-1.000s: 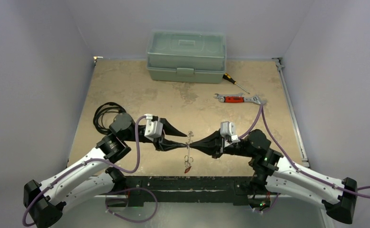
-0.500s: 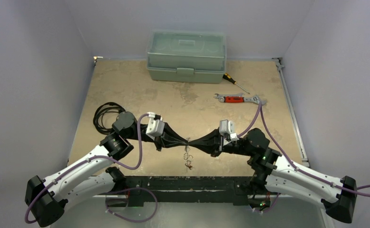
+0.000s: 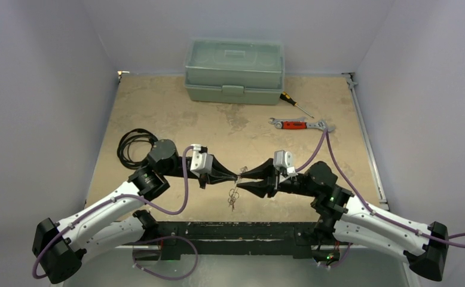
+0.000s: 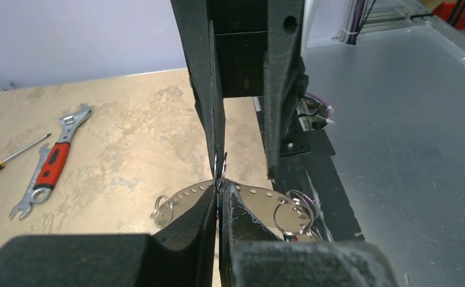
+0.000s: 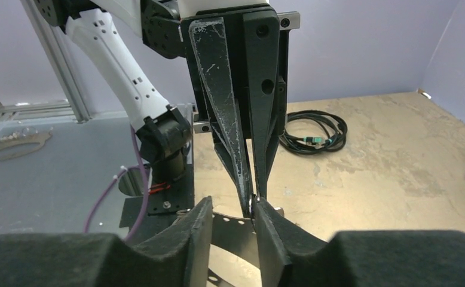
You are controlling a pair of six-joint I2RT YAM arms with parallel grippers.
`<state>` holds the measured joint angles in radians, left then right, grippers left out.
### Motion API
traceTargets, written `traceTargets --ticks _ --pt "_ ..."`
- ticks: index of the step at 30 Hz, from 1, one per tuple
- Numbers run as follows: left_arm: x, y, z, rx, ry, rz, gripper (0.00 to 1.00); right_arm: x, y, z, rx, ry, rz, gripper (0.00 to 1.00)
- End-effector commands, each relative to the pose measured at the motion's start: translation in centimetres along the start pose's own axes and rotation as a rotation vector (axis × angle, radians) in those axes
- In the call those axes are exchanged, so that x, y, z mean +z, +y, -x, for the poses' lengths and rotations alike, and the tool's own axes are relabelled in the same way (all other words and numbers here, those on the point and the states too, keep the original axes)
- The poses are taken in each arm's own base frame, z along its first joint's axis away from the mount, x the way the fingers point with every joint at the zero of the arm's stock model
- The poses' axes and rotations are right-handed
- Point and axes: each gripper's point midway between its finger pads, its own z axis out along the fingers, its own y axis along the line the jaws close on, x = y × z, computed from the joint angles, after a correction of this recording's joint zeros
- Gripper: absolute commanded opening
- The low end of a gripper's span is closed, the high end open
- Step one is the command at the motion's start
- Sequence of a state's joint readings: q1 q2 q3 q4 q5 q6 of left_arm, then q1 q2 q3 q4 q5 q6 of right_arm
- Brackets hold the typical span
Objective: Put the keys on the keyring
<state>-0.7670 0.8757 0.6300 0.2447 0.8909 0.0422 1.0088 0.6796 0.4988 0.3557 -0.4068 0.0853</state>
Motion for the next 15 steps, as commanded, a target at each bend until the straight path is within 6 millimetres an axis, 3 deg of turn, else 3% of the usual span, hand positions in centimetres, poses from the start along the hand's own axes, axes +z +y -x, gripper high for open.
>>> traceTargets --ticks 1,8,15 --pt "-0.1 1.0 0.1 0.059 0.016 0.042 0.00 -0.2 -0.5 3.7 -0.058 -0.072 -0.043 0.40" --pt "-0.2 1.4 -0.1 0.061 0.035 0.058 0.00 -0.1 -3.2 3.7 -0.066 0.028 -0.186 0.59" --pt "-0.4 1.4 0.0 0.076 0.040 0.070 0.00 0.4 -3.8 3.0 -0.049 0.083 -0.204 0.58"
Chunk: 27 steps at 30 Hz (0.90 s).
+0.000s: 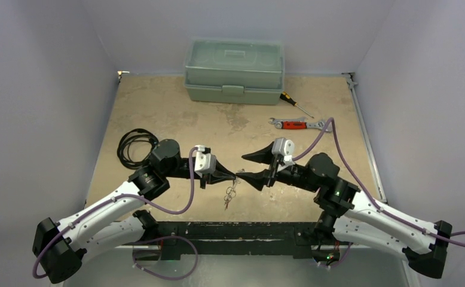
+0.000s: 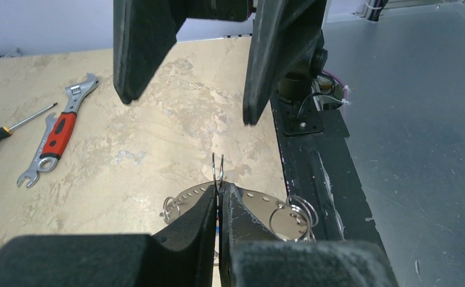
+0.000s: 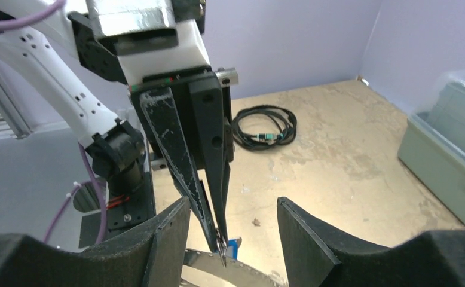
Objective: Put the keys on the keyring
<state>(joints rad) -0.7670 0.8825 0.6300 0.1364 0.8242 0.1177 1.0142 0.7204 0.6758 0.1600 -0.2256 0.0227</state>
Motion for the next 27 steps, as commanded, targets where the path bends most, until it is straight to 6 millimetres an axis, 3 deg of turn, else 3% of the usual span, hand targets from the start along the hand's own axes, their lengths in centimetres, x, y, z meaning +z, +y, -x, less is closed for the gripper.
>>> traceTargets --ticks 1,9,17,23,27 --pt "-0.3 0.5 2.3 0.087 -0.042 0.020 0.00 0.2 -0.3 -0.3 -0.006 0.047 -0.013 0.59" --pt "-1.0 1.3 2.0 0.118 0.009 0.079 0.00 1.1 1.3 -2.9 -0.045 0.158 0.062 0.55" --pt "-1.1 1.4 1.6 0.110 0.033 0.084 0.00 1.5 1.3 -3.7 -0.063 0.186 0.070 0.49" --pt "-1.1 1.4 1.7 0.115 0.030 0.086 0.00 1.6 1.0 -4.0 -0.069 0.192 0.052 0.37" --pt "-1.1 1.4 1.8 0.114 0.029 0.088 0.00 1.8 0.6 -4.6 -0.072 0.211 0.037 0.37"
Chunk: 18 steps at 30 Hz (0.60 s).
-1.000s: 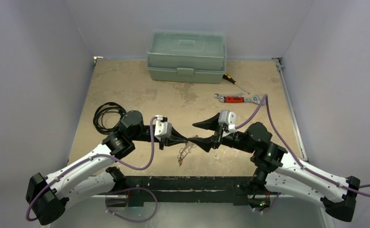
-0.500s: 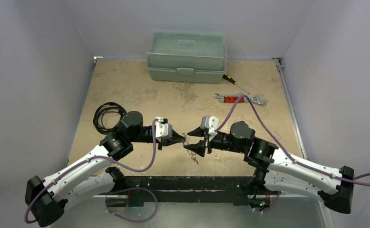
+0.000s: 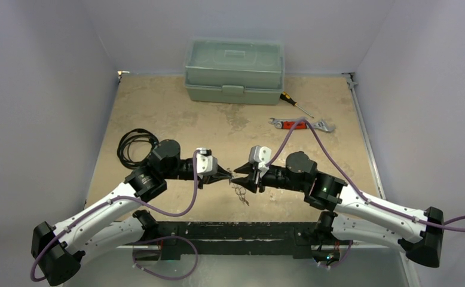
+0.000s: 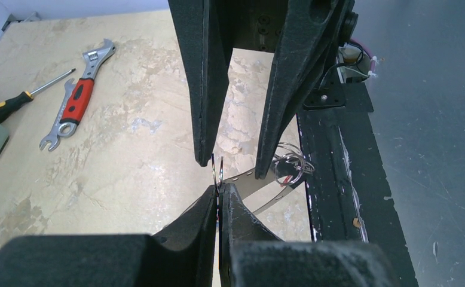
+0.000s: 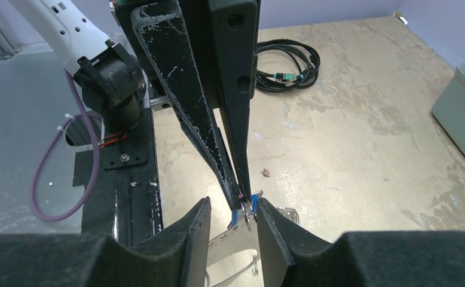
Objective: Put the keys on the keyring
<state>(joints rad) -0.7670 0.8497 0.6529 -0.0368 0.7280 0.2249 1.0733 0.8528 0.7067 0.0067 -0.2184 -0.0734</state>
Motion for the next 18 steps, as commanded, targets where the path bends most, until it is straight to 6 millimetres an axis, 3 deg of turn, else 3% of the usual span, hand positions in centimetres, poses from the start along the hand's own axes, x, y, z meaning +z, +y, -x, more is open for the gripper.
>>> traceTargets --ticks 1,7,9,13,18 --pt "-0.3 0.7 3.5 0.086 -0.077 0.017 0.00 0.3 -0.7 1.7 -0.030 -0.028 -0.030 0.37" --pt "-0.3 0.8 3.6 0.087 -0.077 0.021 0.00 0.8 -0.8 0.8 -0.029 0.000 -0.032 0.35" --pt "-0.3 0.8 3.6 0.087 -0.077 0.021 0.00 0.9 -0.8 0.6 -0.030 0.004 -0.032 0.27" --pt "-0.3 0.8 3.6 0.086 -0.076 0.023 0.00 0.9 -0.7 0.6 -0.033 0.003 -0.025 0.01" --pt "-0.4 0.8 3.6 0.087 -0.078 0.024 0.00 0.9 -0.7 0.5 -0.038 -0.001 -0.023 0.00"
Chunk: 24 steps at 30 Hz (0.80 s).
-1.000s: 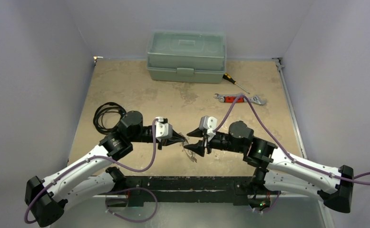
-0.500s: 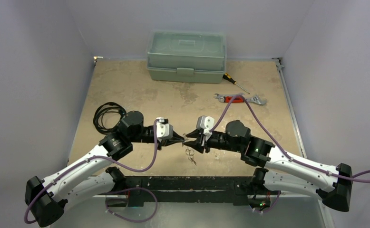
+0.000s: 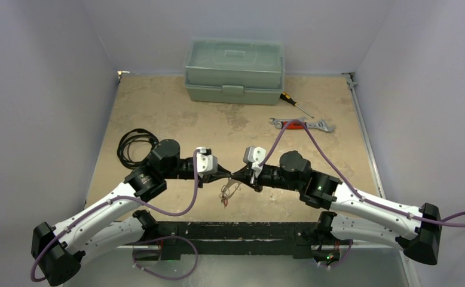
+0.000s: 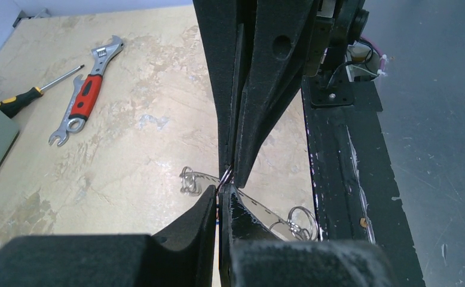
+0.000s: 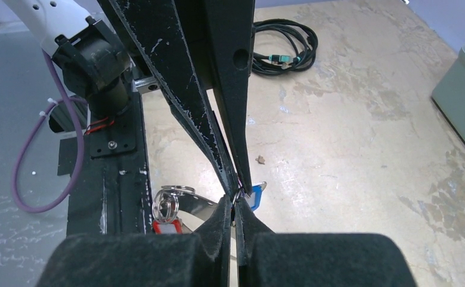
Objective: Put the keys on the keyring
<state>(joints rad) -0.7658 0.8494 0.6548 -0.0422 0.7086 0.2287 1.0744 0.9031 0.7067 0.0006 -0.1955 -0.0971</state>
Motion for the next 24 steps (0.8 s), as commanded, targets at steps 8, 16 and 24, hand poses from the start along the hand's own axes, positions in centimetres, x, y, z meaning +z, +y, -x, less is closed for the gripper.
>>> traceTargets --ticks 8,16,24 --pt "-1.7 1.1 5.7 0.098 -0.148 0.100 0.51 -1.1 0.5 3.6 -0.032 -0.141 0.017 0.00" --pt "-2.1 0.4 6.3 0.123 -0.169 0.078 0.38 -2.6 1.7 5.2 -0.051 -0.231 0.068 0.00" --pt "-1.5 -1.3 5.7 0.123 -0.169 -0.040 0.38 -3.5 2.5 6.4 -0.069 -0.281 0.107 0.00"
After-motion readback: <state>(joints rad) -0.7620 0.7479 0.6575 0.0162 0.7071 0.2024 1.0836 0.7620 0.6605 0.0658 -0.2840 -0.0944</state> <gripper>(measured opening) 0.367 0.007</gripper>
